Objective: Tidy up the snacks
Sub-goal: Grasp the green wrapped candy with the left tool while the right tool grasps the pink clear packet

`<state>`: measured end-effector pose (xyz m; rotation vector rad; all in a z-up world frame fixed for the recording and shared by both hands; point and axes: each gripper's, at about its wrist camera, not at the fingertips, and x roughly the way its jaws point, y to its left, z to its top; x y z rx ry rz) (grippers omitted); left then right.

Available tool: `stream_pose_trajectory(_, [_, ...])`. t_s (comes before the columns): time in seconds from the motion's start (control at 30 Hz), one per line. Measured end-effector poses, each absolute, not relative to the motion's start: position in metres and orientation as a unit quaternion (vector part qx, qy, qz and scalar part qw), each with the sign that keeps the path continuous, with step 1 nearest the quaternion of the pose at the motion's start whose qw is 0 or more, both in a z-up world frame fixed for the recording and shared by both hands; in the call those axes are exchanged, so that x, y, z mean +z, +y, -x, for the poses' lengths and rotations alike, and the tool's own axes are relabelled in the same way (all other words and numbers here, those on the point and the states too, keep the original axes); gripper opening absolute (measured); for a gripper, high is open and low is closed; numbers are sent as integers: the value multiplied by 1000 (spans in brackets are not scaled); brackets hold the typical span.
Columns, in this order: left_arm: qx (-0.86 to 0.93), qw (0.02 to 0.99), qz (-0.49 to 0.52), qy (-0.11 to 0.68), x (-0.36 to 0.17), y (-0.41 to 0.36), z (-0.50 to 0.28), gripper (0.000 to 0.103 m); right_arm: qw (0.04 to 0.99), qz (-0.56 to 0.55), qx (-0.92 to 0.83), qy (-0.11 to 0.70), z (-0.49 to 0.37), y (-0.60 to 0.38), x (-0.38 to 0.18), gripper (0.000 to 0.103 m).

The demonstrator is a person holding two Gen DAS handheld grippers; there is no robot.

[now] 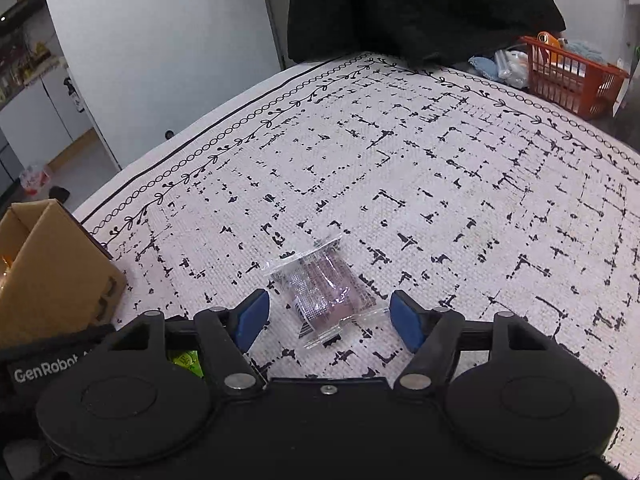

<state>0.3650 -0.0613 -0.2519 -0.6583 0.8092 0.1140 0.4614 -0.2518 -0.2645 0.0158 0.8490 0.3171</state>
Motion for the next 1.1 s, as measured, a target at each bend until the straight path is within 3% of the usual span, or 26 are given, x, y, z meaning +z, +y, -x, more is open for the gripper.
stream_pose_trajectory(0.07, [53, 864, 316, 387, -252, -61, -364, 32, 901, 3, 147, 409, -461, -250, -264, 51])
stream_pose_trajectory(0.17, [51, 863, 318, 389, -251, -60, -363, 32, 901, 8, 149, 408, -459, -251, -264, 48])
stream_pose_trajectory(0.57, [58, 877, 292, 378, -223, -65, -358, 32, 900, -27, 167, 403, -449, -262, -242, 43])
stream_pose_trajectory(0.67, [59, 883, 281, 372, -213, -67, -355, 32, 899, -39, 176, 400, -447, -266, -237, 35])
stream_pose_trajectory(0.8, [63, 890, 268, 363, -199, -70, -349, 32, 898, -49, 185, 395, -443, -269, -232, 33])
stream_pose_trajectory(1.1, [69, 905, 244, 342, -163, -75, -332, 32, 907, -80, 200, 363, -430, -280, -204, 32])
